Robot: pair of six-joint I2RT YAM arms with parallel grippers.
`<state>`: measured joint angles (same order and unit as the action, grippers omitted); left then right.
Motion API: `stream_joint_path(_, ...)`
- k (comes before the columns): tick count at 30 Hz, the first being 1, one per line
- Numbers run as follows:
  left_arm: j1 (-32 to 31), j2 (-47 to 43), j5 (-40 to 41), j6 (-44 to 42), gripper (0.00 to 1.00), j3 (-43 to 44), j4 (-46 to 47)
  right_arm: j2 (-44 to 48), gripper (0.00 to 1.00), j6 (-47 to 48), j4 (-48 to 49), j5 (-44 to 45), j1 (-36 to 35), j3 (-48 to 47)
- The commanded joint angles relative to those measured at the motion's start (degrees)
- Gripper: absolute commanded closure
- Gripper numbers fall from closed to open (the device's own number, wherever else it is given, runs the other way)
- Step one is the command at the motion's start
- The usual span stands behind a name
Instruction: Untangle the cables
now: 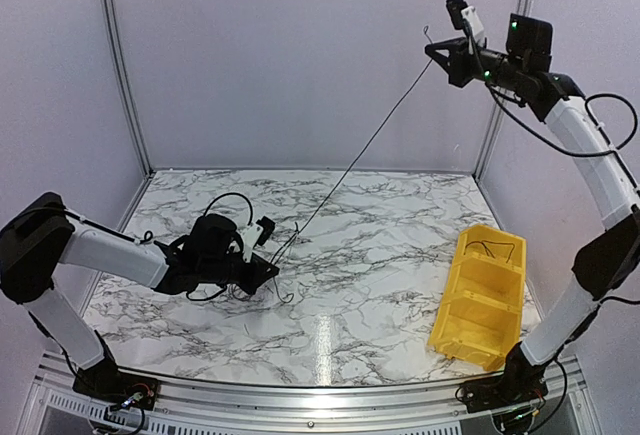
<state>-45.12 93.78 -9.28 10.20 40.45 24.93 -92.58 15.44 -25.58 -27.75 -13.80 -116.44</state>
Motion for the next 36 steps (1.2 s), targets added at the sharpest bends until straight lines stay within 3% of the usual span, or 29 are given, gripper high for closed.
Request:
stream_joint_path(1,0.1,-5.8,2.4,1.4,1.00,-5.2,-8.2,3.6,1.00,-1.6,10.5,1.1,1.2,14.7)
stream_joint_path(4,0.0,-9.8,4.5,2.0,1.00,-7.0,-8.1,4.2,1.00,-0.8,10.0,-1.4,-0.3,26.5)
stream_joint_path(7,0.1,-13.2,6.4,2.1,1.00,-8.7,-8.1,3.9,0.98,6.8,5.3,-3.9,-3.2,34.0)
stream_joint_path(13,0.0,-15.9,8.5,0.9,1.00,-11.5,-5.9,2.8,0.57,26.8,-8.4,2.6,-14.8,40.9)
stream_joint_path(17,0.0,-16.6,6.4,-0.1,1.00,-11.9,-3.1,1.6,0.48,28.6,-8.6,4.3,-21.4,39.8)
stream_joint_path(23,-0.3,-19.3,3.2,-0.1,1.00,-13.1,0.2,-5.4,0.50,21.5,-3.1,0.8,-26.3,34.1)
stream_joint_path(28,-0.4,-20.6,3.6,-0.4,1.00,-13.3,0.6,-13.9,0.57,10.2,-2.6,-10.7,-26.5,24.1)
stream_joint_path(32,-0.5,-20.0,4.9,-0.6,1.00,-13.1,0.6,-20.7,0.54,0.9,-3.2,-23.7,-26.6,16.9)
stream_joint_path(36,-0.7,-19.6,5.9,-1.0,1.00,-13.0,0.6,-24.6,0.50,-4.1,-2.7,-28.7,-27.7,12.8)
